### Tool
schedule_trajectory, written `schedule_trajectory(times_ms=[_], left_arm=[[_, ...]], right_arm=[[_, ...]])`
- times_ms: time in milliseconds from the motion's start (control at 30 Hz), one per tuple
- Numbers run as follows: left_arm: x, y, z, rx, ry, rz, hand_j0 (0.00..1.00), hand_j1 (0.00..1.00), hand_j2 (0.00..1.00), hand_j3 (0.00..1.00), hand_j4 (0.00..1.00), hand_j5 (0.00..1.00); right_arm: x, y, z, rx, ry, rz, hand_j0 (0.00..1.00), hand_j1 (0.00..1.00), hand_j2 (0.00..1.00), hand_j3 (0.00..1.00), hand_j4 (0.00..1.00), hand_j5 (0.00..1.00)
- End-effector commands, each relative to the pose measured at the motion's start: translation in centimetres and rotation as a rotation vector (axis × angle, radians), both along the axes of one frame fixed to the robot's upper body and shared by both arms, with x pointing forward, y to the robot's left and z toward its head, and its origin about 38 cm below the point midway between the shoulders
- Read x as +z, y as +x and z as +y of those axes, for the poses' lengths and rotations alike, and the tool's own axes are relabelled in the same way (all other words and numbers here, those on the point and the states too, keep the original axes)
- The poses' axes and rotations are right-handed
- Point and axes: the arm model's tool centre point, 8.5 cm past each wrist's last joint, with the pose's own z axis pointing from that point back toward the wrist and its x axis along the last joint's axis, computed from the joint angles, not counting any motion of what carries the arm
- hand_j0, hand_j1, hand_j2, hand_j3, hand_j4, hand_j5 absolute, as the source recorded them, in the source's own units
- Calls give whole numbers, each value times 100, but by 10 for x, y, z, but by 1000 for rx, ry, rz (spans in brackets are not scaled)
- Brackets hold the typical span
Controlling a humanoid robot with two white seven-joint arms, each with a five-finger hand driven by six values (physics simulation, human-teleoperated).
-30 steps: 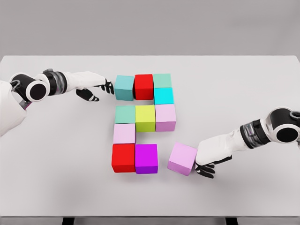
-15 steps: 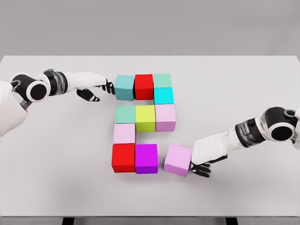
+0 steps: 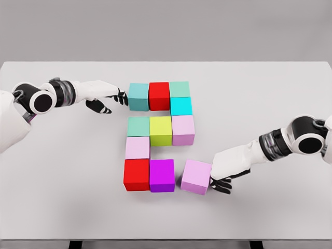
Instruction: Assemble the squares on the desktop into the number 2
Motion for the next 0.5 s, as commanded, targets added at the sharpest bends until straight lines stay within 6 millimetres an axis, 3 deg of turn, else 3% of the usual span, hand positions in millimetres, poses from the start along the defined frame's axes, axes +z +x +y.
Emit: schedule_trajectory(times_ms=[0,267,300,367,467], left_arm=[[0,-1,-1,-4,-1,0,66,66,66,66,66,66],[0,0,2,2,3,1,69,69,69,69,69,69],[-1,0,2,4,6,1,72,72,72,72,72,72],[-3,0,3,12,12,4,96,96,96,96,96,96],[-7,-2,4,18,12,13,100,100,100,100,100,100]], right_arm=[[0,1,2,-1,5,3,13,13,13,13,13,13],[1,2,4,2,7,0,13,13,13,13,13,13],[1,2,4,2,8,-1,12,12,12,12,12,12],[1,2,7,7,11,0,12,12,12,12,12,12],[1,3,9,10,12,-2,12,12,12,12,12,12]])
